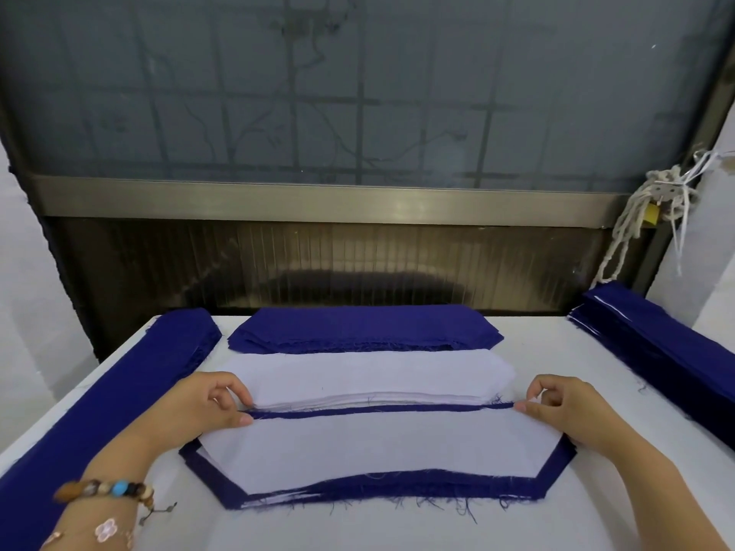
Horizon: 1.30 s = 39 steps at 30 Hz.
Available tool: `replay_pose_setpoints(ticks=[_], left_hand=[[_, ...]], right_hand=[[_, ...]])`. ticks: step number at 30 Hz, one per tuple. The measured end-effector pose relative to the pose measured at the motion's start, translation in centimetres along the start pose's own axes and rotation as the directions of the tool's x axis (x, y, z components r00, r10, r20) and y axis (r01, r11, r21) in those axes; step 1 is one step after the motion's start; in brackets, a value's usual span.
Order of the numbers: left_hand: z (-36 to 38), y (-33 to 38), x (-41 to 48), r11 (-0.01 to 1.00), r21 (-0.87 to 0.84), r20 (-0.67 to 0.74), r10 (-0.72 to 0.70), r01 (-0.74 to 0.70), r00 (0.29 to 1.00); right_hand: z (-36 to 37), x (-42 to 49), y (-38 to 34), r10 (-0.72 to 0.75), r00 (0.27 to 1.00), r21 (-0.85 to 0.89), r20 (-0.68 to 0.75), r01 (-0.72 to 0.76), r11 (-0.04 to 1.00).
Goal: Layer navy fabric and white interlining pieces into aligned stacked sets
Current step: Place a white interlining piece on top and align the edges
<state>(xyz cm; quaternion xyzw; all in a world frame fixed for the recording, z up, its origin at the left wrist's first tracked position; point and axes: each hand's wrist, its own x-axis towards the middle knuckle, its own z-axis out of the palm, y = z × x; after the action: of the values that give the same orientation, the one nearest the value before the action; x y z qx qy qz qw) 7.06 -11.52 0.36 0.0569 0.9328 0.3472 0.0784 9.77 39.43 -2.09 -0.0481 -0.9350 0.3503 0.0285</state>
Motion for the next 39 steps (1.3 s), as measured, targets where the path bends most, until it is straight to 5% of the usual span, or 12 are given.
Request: replay_pose_setpoints(ticks=[12, 15, 18, 26, 30, 39], left_hand=[[0.0, -0.1, -0.2, 1.0, 0.008, 0.037, -0.006, 0.006, 0.999], [0.5, 0.6, 0.1, 0.988, 0.122, -0.148, 0.112, -0.095, 0.983], [2.7, 3.0, 0.1, 0.947, 0.066, -0.315, 0.32, -0.315, 0.894], [9.5, 6.8, 0.7, 0.788, -0.015, 0.11, 0.613, -0.615, 0.782], [10.0, 6.1, 1.1, 0.803, 0.029, 0.209, 0.578, -0.596, 0.789], [9.9, 6.1, 1.3, 0.84, 0.003, 0.237, 0.526, -0.543, 0.816]], right_hand=[[-0.1, -0.3, -0.1, -0.035, 0.999, -0.036, -0.011, 0.035, 0.999], [0.1, -0.3, -0.8, -0.068, 0.994, -0.146, -0.091, 0.054, 0.988], [1.0, -0.4, -2.4, -0.163, 0.97, -0.232, -0.178, 0.12, 0.965], [6.8, -2.4, -9.2, -0.557, 0.817, 0.015, 0.152, 0.561, 0.827], [8.1, -2.3, -9.3, -0.547, 0.794, 0.052, 0.264, 0.554, 0.831], [7.7, -1.8, -8.3, -0.506, 0.833, 0.006, 0.226, 0.518, 0.855]])
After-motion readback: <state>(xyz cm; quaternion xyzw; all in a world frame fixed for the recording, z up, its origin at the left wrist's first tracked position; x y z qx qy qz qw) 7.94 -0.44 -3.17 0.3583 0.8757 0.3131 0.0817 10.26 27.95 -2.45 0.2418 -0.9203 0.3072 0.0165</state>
